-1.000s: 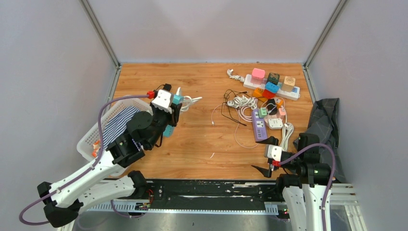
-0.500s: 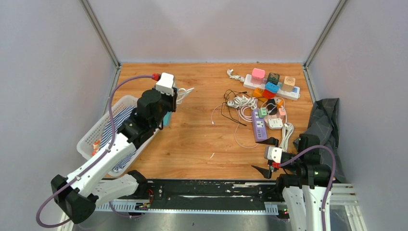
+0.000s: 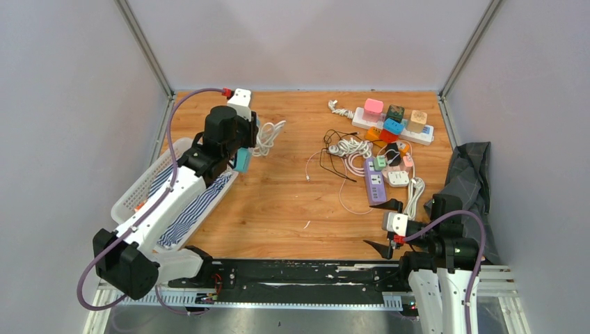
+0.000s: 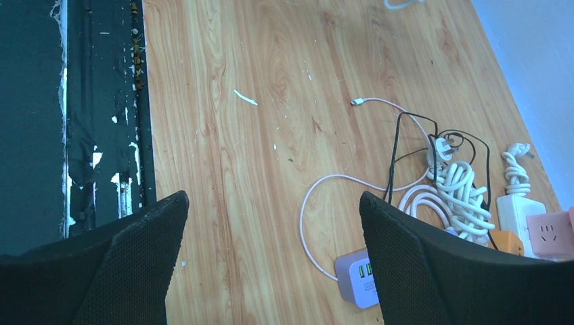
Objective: Pull the plug off the socket
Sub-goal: Place the socket at the corner of the board.
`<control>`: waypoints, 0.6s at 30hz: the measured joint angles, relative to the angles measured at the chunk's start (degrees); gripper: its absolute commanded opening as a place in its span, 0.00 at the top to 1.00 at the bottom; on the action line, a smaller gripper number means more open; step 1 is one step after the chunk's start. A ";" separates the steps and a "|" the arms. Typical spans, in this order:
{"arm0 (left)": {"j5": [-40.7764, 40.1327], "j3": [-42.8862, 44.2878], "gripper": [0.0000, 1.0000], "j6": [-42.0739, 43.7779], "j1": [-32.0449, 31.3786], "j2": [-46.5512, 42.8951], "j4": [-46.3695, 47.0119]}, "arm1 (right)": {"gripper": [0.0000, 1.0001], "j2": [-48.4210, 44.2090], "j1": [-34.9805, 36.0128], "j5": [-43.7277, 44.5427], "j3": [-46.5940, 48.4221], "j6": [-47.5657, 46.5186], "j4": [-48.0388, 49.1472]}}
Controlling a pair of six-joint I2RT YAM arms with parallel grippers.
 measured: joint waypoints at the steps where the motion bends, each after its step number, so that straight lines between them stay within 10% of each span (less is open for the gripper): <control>1: 0.70 0.46 1.00 -0.26 0.50 0.61 -0.11 | 0.03 -0.04 0.00 0.00 0.00 -0.07 -0.11; 18: 10.91 5.64 1.00 -2.82 10.19 8.33 -2.91 | 0.02 -0.11 0.81 0.02 0.00 -1.09 -0.94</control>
